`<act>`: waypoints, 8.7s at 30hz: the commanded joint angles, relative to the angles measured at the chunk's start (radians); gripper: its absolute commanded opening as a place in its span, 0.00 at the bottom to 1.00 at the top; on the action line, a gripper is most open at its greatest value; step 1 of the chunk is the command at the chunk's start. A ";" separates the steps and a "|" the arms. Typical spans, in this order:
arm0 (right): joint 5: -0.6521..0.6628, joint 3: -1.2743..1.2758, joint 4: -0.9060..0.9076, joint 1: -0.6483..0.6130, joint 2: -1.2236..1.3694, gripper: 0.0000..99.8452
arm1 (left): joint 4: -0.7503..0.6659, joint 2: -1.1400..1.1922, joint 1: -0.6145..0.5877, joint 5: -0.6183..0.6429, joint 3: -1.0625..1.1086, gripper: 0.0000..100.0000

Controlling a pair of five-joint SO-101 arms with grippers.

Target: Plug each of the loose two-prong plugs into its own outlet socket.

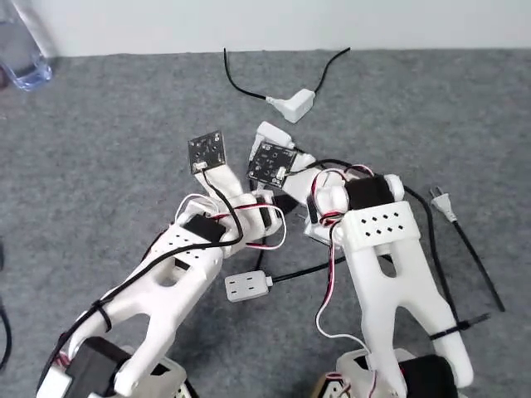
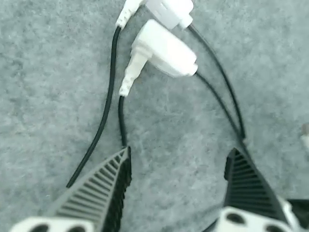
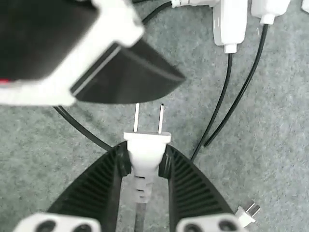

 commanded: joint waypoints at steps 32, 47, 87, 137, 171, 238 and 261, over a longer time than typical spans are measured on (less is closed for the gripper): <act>-0.011 -0.218 0.188 -0.093 -0.042 0.01 | -0.229 -0.374 0.092 0.009 0.328 0.30; -0.023 -0.316 0.252 -0.065 -0.042 0.01 | -0.227 -0.374 0.094 0.009 0.329 0.30; 0.011 -0.318 0.289 -0.027 -0.042 0.01 | -0.227 -0.382 0.089 0.006 0.344 0.30; 0.012 -0.388 0.328 -0.087 -0.042 0.01 | -0.097 -0.528 -0.272 0.003 0.325 0.30; 0.089 -0.689 0.495 -0.479 0.549 0.01 | 0.384 -1.550 -0.953 -0.324 0.886 0.30; 0.296 -0.482 0.452 -0.085 0.512 0.01 | 0.407 -1.548 -0.954 -0.325 0.888 0.30; 0.433 0.322 0.016 0.024 0.179 0.06 | 0.407 -1.547 -0.953 -0.325 0.888 0.30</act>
